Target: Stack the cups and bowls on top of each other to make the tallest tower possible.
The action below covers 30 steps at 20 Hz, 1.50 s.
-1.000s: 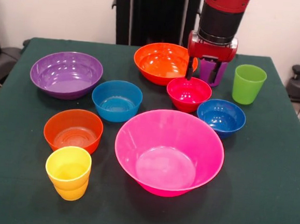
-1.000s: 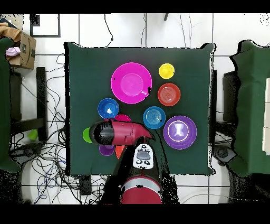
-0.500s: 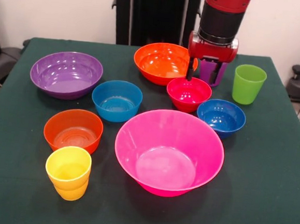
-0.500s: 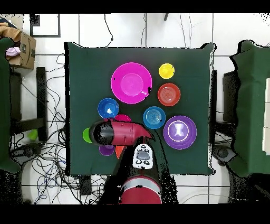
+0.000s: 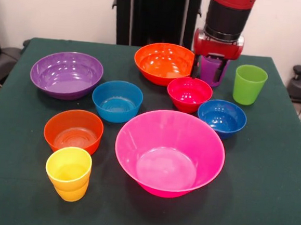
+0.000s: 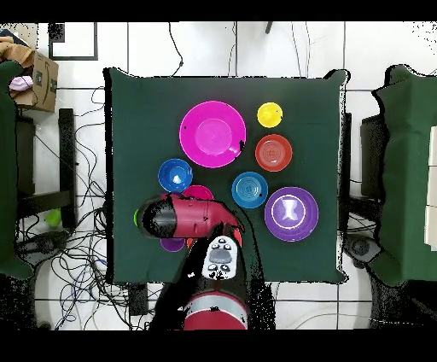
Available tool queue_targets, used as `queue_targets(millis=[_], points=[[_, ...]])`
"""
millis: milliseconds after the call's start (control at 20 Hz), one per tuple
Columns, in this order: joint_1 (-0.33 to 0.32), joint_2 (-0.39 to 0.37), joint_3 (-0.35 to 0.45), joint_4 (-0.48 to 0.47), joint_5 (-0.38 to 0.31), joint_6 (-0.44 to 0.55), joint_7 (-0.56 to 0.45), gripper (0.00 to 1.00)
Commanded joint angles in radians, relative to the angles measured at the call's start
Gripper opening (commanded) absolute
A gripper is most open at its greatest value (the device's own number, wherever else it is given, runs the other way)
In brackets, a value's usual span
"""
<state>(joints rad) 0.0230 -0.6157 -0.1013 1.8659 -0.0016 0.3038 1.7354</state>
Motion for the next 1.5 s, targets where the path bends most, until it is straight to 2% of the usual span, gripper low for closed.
queue_targets(millis=[50,400,750,1050,1500], points=[[0.094,-0.086,0.02,0.078,0.057,0.066,0.242,1.0],[0.166,-0.083,0.001,0.093,0.12,0.062,0.308,1.0],[0.229,-0.023,0.022,0.082,0.179,-0.013,0.41,1.0],[0.25,0.022,0.022,0.076,0.176,-0.074,0.457,1.0],[0.287,0.038,0.01,0.08,0.168,-0.099,0.516,1.0]])
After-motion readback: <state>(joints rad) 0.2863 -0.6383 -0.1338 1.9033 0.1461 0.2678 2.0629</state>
